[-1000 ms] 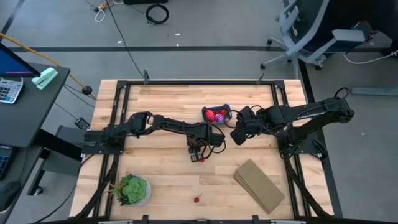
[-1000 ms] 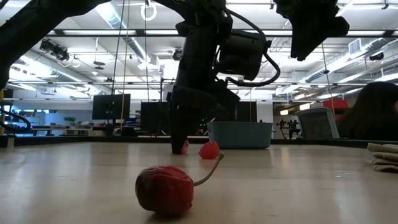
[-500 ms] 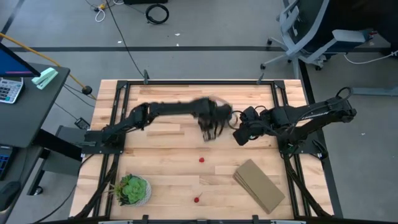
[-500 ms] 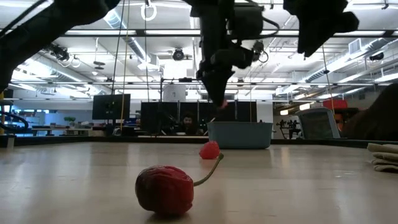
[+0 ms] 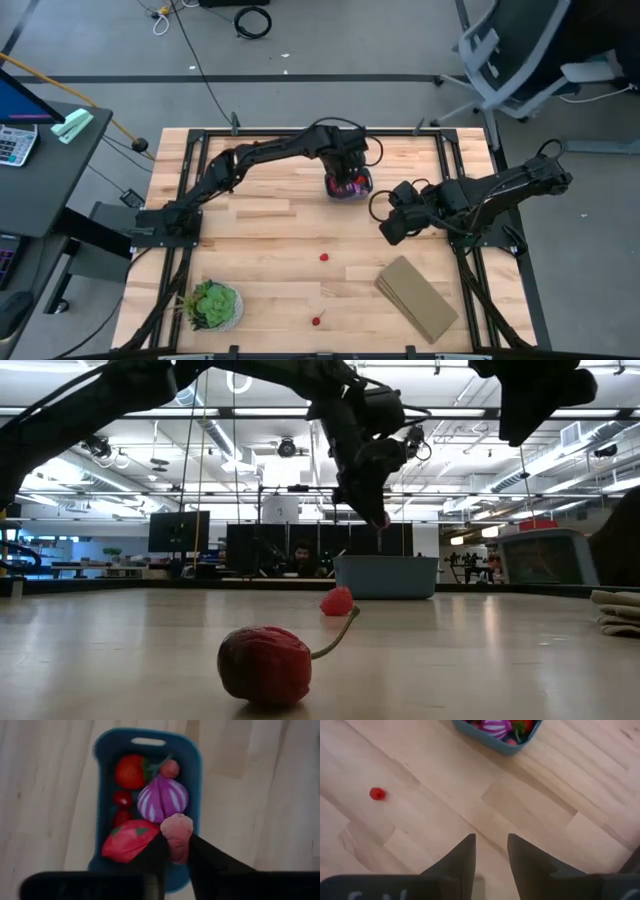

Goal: Pick and placing Produce into tupperware
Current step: Put the peach into the bin, then put the raspberry into the bin

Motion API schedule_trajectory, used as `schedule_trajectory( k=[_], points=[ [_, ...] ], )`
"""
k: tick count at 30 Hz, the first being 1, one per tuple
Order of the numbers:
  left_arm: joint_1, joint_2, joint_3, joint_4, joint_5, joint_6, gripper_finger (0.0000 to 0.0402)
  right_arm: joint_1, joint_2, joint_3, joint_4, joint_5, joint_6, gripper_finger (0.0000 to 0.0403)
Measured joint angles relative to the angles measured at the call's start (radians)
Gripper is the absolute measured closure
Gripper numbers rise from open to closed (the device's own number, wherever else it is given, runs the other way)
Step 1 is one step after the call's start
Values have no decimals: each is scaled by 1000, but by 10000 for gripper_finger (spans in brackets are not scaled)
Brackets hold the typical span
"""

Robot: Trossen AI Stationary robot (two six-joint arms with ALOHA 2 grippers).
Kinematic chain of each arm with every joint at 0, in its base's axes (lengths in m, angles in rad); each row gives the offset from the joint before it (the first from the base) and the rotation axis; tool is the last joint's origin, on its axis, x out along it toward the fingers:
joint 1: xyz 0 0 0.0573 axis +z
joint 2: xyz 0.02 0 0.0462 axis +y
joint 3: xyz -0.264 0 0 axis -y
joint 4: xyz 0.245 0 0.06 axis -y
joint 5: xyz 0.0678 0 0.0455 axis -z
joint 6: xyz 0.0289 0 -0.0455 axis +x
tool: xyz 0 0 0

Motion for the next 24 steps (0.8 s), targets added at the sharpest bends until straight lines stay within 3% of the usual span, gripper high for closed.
schedule_trajectory(
  k=[7, 11, 16, 24],
  points=[
    [0, 0, 0, 4, -11, 37, 221, -1, 0, 0, 2, 35, 0, 281],
    [7, 0, 9, -26, -11, 19, 182, -1, 0, 0, 5, 36, 0, 281],
    [15, -33, 32, -250, -9, -2, 178, 5, 0, 0, 83, 35, -48, 281],
    [23, -129, 42, -455, -15, 119, 214, 41, 48, 0, 504, -140, -588, 281]
  ],
)
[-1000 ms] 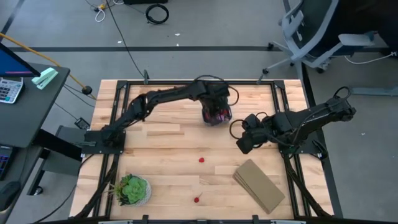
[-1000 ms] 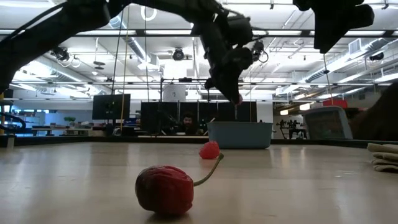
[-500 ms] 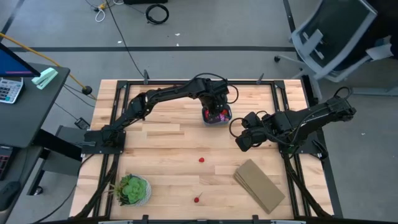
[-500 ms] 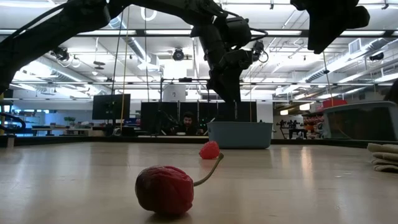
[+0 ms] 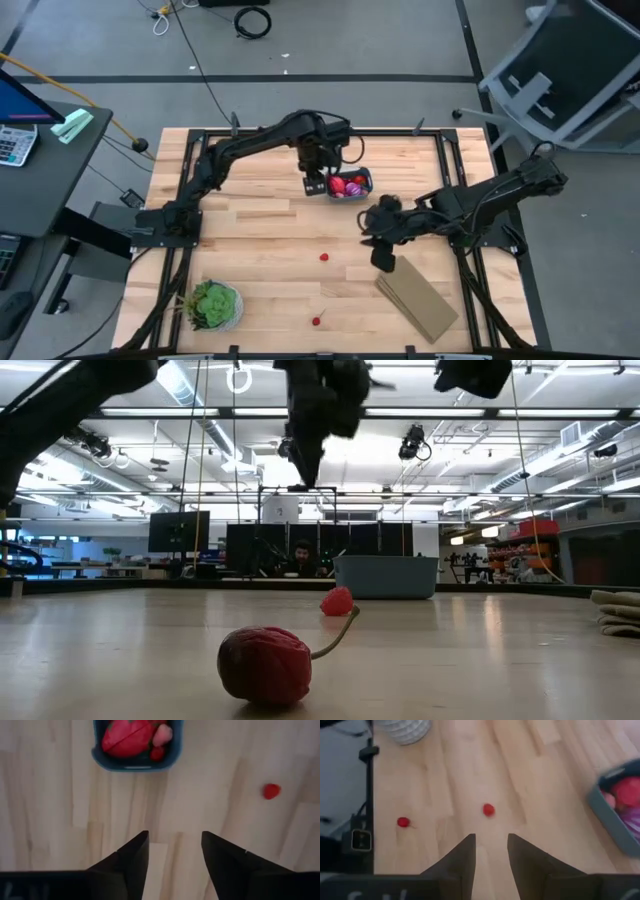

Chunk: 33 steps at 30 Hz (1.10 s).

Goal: Pick and placing Produce into tupperware
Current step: Put the raspberry into the bin

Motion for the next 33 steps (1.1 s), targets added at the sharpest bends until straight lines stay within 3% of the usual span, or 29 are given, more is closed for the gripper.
schedule_trajectory(
  k=[5, 10, 15, 19, 24, 28, 33],
  points=[
    [24, -142, 0, 0, -4, -42, 228, -19, 90, 0, 9, -17, -32, 278],
    [55, -307, 0, 0, -18, -89, 234, -29, 233, 0, 124, -147, -102, 261],
    [97, -449, 0, -1, -40, -93, 235, -40, 368, 0, 293, -231, -245, 224],
    [126, -535, 0, -1, -41, -162, 237, -71, 403, -1, 357, -251, -335, 191],
    [135, -604, 0, -2, -41, -218, 237, -117, 428, 0, 362, -261, -412, 169],
    [133, -628, 0, -1, -40, -265, 239, -145, 494, 0, 396, -328, -444, 167],
    [122, -634, 0, -2, -40, -282, 239, -152, 591, 0, 403, -333, -488, 175]
  ],
)
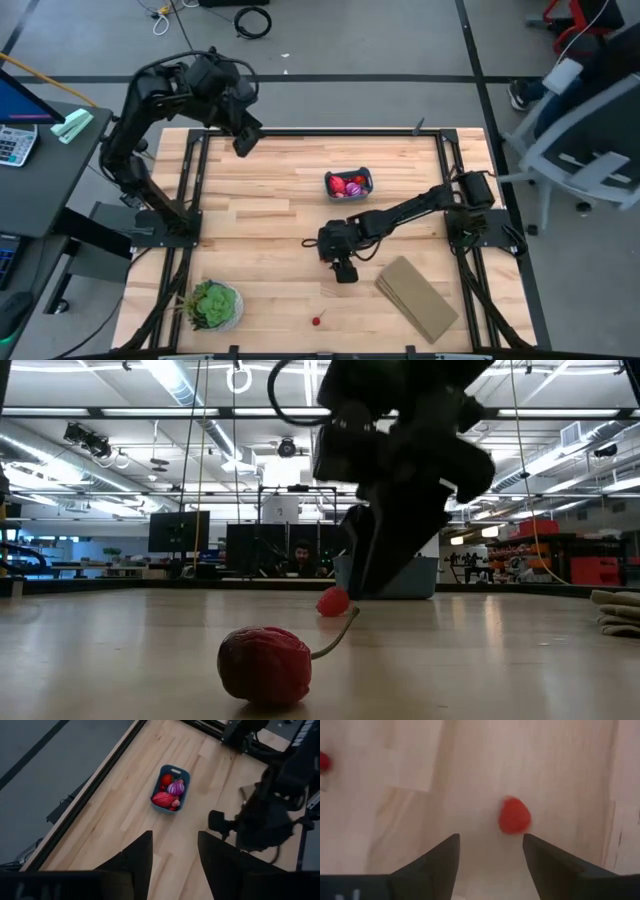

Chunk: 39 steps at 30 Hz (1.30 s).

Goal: Pick and placing Produce into tupperware
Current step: Put the raspberry into the bin

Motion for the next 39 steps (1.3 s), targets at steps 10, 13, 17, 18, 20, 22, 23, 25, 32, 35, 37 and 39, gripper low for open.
schedule_trajectory(
  k=[10, 13, 17, 18, 20, 22, 23, 25, 32, 35, 37, 39],
  points=[
    [0, -1, 0, 0, 0, -11, 240, -9, 43, 0, 23, 31, -49, 190],
    [0, -1, 0, 0, 0, -11, 241, -9, 43, 0, 52, 32, -66, 190],
    [0, 0, 0, 0, 0, -11, 245, -10, 43, 0, 94, 33, -111, 190],
    [0, 0, 0, 0, 0, -11, 245, -13, 43, 0, 105, 33, -119, 190],
    [0, 0, 0, 0, 0, -11, 245, -16, 43, 0, 113, 33, -122, 190],
    [0, 0, 0, 0, 0, -11, 244, -22, 43, 0, 111, 26, -123, 190],
    [0, 0, 0, 0, 0, -12, 243, -25, 43, 0, 111, 22, -123, 190],
    [0, 0, 0, 0, 0, -11, 243, -29, 43, 0, 112, 20, -129, 190],
    [0, 0, 0, 0, 0, -11, 250, -35, 43, 0, 130, -24, -155, 194],
    [0, 0, 0, 0, 0, -11, 248, -29, 55, 1, 137, -56, -164, 196],
    [0, 0, 0, 0, 0, -11, 245, -25, 74, 1, 135, -55, -164, 197],
    [0, 0, 0, 0, 0, -10, 245, -24, 89, 2, 152, -54, -162, 199]
  ],
)
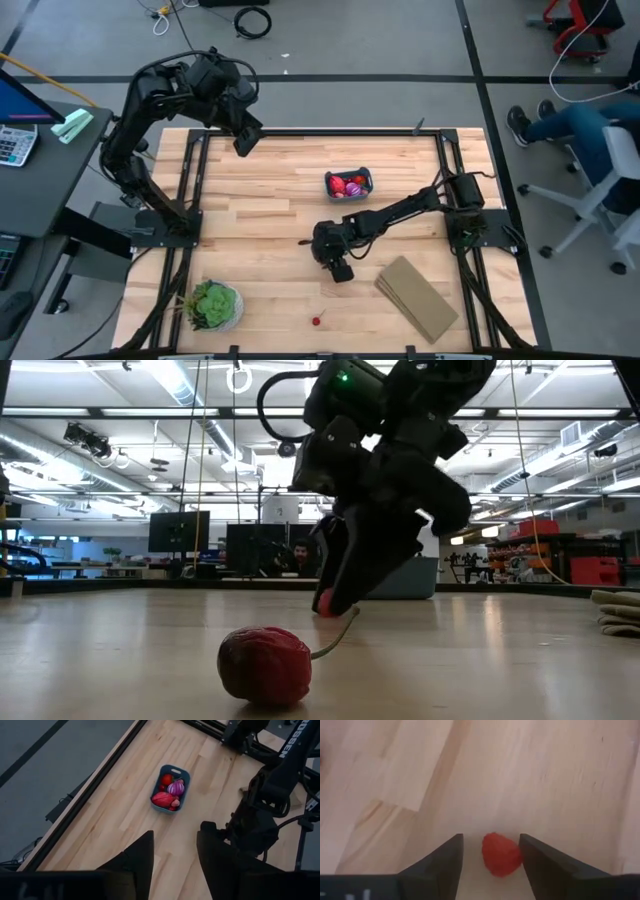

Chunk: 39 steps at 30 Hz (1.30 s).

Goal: Pick and placing Produce into tupperware
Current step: Put the raspberry into the bin

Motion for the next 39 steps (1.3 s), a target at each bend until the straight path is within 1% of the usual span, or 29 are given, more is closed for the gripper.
schedule_trajectory(
  k=[6, 9, 12, 19, 23, 27, 32, 34, 36, 39],
  points=[
    [0, 0, 0, 0, 0, 0, 254, 1, 18, 3, 11, 35, 4, 207],
    [0, 0, 0, 0, 0, 0, 257, -2, 15, 2, 12, 34, 14, 217],
    [0, 0, 0, 0, 0, 0, 256, -3, 15, 1, 13, 39, 56, 235],
    [0, 0, 0, 0, 0, -1, 253, -4, 15, 1, 7, 41, 178, 293],
    [0, 0, 0, 0, 0, -1, 261, -8, -10, -1, -28, 47, 201, 299],
    [0, 0, 0, 0, 0, -1, 264, -19, -79, -7, -122, 136, 223, 287],
    [0, 0, 0, 0, 0, 0, 258, -75, -208, -4, -279, 266, 219, 286],
    [0, 0, 0, 1, 0, -1, 256, -112, -254, -4, -337, 317, 218, 288],
    [0, 0, 0, 2, 0, -1, 256, -165, -302, -4, -357, 364, 215, 289],
    [0, 0, 0, 2, 0, -1, 261, -270, -340, -2, -372, 389, 223, 286]
  ],
)
